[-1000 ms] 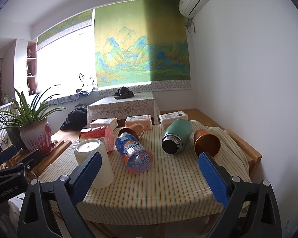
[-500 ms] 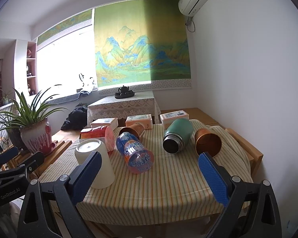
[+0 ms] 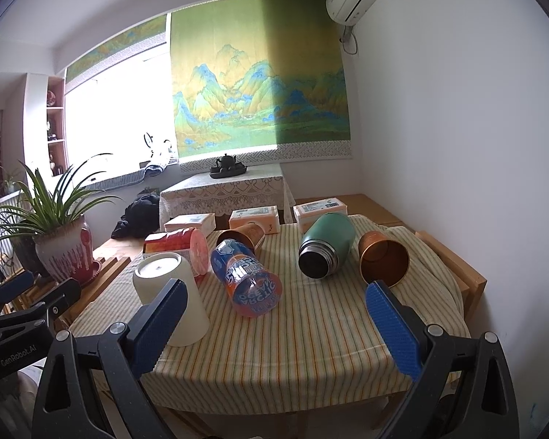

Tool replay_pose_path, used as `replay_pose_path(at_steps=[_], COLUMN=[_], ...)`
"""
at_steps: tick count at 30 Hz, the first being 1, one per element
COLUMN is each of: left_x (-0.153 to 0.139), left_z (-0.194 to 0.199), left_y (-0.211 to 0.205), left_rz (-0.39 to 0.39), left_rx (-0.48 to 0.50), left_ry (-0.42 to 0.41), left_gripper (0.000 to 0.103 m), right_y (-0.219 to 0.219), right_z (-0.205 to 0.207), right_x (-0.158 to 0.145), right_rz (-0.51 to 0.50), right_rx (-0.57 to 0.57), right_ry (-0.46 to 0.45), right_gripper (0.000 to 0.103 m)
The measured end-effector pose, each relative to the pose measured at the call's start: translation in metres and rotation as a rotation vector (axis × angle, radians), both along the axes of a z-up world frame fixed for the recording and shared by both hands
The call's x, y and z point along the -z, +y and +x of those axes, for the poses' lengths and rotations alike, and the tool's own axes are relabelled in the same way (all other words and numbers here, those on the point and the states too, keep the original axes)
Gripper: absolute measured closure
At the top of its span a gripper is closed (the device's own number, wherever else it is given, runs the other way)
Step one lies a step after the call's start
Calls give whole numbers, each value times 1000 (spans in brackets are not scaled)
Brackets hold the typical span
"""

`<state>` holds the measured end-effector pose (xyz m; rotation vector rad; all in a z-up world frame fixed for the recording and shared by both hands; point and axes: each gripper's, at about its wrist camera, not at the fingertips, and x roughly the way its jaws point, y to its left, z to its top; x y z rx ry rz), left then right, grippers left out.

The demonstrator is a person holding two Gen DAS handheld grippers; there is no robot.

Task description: Flip cup upside down

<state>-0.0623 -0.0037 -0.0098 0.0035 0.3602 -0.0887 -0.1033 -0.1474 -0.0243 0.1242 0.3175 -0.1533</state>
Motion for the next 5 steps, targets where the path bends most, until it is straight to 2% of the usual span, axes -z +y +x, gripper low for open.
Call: replay_pose_path(at_steps=[5], left_x=[1], left_z=[1], left_y=[1], left_rz=[-3], left_rx=[-5], left_ry=[0], left_gripper=[1], right_y=[-1], right_z=[2], right_x=[1], right_rz=[6], right_rx=[1], right_ry=[5], right_gripper=[6])
